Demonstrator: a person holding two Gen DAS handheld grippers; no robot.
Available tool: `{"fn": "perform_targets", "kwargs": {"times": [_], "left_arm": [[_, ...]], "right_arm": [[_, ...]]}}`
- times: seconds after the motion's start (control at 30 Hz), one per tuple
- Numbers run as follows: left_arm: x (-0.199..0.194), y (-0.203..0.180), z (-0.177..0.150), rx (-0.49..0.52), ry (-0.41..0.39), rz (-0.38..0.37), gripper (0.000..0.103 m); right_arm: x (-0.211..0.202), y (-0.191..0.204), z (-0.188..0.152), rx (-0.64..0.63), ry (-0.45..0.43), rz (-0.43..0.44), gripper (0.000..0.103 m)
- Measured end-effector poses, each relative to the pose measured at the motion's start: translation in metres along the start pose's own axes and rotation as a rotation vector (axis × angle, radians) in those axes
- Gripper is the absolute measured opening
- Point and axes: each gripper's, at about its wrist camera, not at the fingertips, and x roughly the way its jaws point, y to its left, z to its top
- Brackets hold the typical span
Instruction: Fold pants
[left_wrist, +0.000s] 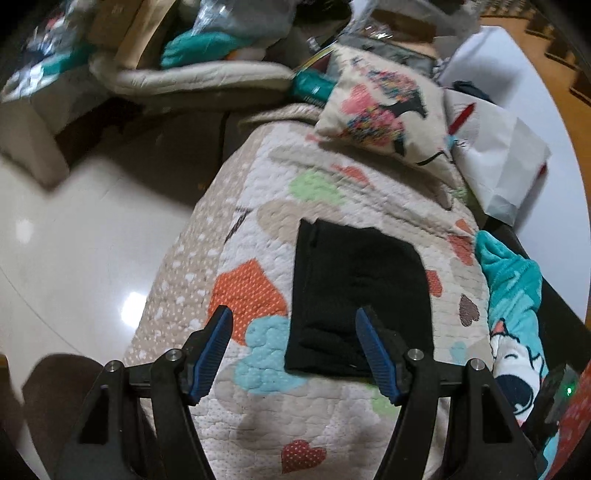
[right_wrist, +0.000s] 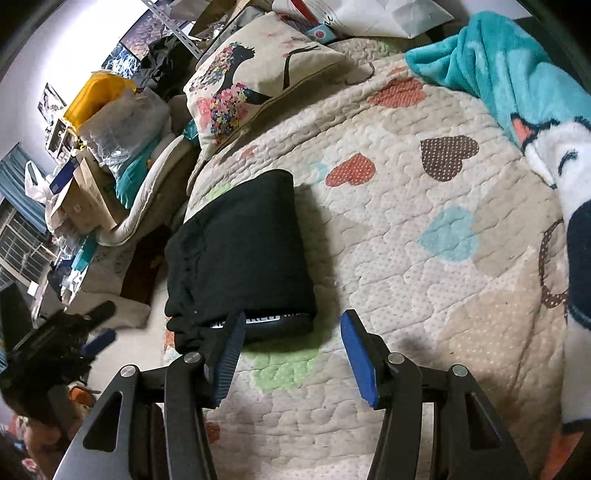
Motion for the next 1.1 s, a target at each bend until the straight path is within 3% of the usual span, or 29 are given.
{"fn": "perform_targets", "kwargs": {"times": [0.23, 0.4, 0.73, 1.1], "left_arm": [[-0.021, -0.027, -0.004, 0.114, -0.059, 0.004, 0.069], [-0.015, -0.03, -0.009, 0.126, -0.034, -0.009, 0.069], [0.004, -0.032, -0.015, 0.175, -0.013, 0.045, 0.069], [0.024, -0.036, -0.015, 0.229, 0.019, 0.091, 0.069]], "right_arm": [[-0.002, 0.002, -0.003, -0.032, -0.014, -0.025, 0.059], [-0.003, 0.004, -0.003, -0.051, -0.022, -0.036, 0.059], [0.003, 0.009, -0.004, -0.076, -0.009, -0.05, 0.06], [-0.017, 0.037, 0.032, -0.17, -0.058, -0.061, 0.065]]}}
